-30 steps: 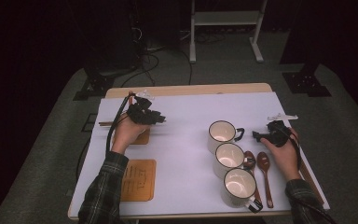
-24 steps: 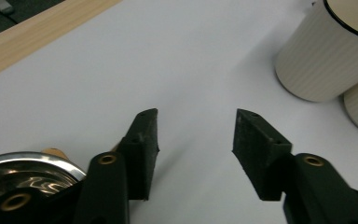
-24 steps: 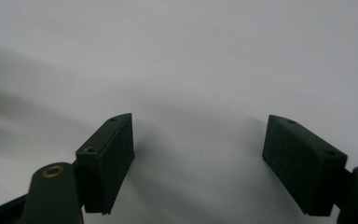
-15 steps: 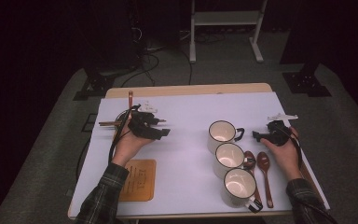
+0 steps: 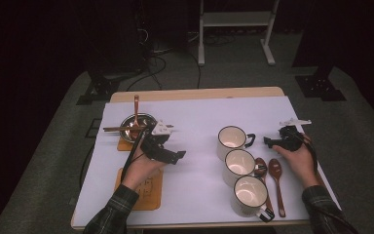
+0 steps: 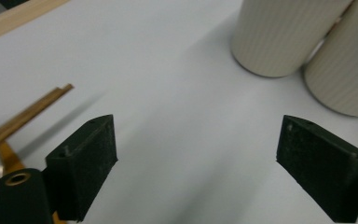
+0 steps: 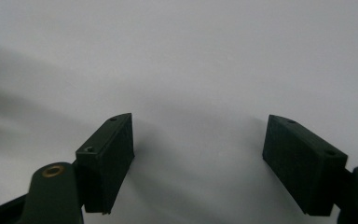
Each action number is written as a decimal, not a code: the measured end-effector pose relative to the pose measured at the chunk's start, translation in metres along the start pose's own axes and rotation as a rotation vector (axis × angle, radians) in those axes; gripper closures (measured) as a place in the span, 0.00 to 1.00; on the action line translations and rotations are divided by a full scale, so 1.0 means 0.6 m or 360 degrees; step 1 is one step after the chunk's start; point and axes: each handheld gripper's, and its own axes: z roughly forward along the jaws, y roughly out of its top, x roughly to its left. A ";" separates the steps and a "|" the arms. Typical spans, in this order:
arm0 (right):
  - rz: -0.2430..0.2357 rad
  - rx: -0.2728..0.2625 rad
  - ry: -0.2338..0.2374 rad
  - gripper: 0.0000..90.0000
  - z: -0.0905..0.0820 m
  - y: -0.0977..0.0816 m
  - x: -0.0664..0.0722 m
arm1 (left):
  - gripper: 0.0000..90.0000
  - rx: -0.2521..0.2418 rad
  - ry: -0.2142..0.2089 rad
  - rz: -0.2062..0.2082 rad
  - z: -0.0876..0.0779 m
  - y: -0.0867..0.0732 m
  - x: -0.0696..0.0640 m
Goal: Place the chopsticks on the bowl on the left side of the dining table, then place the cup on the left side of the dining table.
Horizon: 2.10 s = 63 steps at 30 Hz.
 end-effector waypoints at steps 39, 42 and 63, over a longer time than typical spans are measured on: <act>-0.0099 0.0005 0.0151 0.31 -0.068 -0.006 0.021 | 0.02 0.0218 -0.0019 0.0143 0.081 -0.083 -0.107; -0.0105 -0.0029 0.0185 0.31 -0.085 -0.006 0.027 | 0.02 0.0217 -0.0041 0.0107 0.082 -0.085 -0.103; -0.0203 -0.0115 0.0407 0.46 -0.071 0.027 0.084 | 0.02 0.0240 -0.0035 0.0113 0.082 -0.082 -0.104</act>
